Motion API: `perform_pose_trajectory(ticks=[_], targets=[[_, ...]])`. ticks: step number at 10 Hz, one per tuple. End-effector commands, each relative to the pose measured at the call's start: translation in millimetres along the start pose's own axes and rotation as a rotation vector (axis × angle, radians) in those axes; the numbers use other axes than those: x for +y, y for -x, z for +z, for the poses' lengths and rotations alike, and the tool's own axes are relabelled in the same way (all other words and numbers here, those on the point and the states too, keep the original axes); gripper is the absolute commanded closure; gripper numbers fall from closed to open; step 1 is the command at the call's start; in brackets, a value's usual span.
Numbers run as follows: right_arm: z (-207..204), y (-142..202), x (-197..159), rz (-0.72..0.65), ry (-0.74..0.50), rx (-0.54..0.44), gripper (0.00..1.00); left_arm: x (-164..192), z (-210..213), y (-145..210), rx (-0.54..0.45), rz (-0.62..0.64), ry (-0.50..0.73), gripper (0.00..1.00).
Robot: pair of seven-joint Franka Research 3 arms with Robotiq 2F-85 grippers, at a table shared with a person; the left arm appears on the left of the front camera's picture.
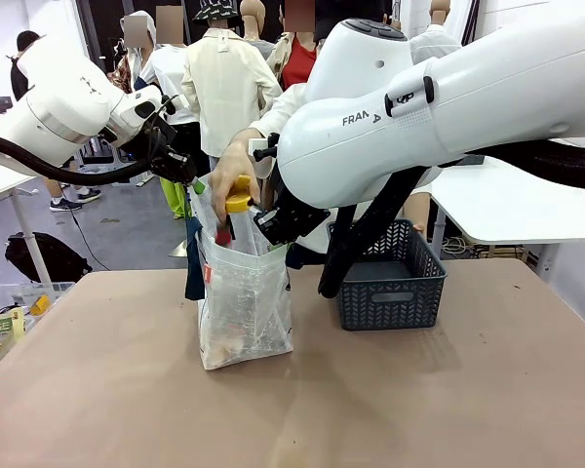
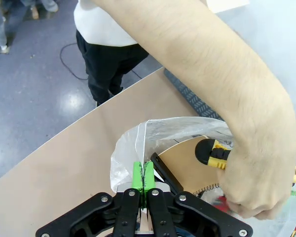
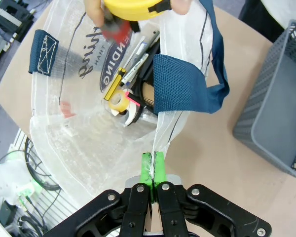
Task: Transfer purchased items from the store into the shopping bag.
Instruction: Move the Reusable shopping bag to the right side of the table.
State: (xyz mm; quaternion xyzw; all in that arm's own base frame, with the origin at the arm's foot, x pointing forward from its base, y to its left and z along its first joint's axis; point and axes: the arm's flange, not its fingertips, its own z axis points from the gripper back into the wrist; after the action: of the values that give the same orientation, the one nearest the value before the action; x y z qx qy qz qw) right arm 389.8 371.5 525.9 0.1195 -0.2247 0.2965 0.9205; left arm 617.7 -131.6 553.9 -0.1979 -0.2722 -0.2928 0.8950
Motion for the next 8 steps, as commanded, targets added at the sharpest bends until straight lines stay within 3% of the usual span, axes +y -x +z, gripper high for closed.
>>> perform_pose_trajectory(ticks=[1,8], targets=[[1.3,0.2,-0.9,0.011,0.003,-0.003,1.0,1.6,1.9,0.3,-0.003,0.002,-0.001,1.0],[0.0,0.0,0.0,0.0,0.0,0.0,1.0,0.0,0.0,0.0,0.0,0.0,0.0,1.0]])
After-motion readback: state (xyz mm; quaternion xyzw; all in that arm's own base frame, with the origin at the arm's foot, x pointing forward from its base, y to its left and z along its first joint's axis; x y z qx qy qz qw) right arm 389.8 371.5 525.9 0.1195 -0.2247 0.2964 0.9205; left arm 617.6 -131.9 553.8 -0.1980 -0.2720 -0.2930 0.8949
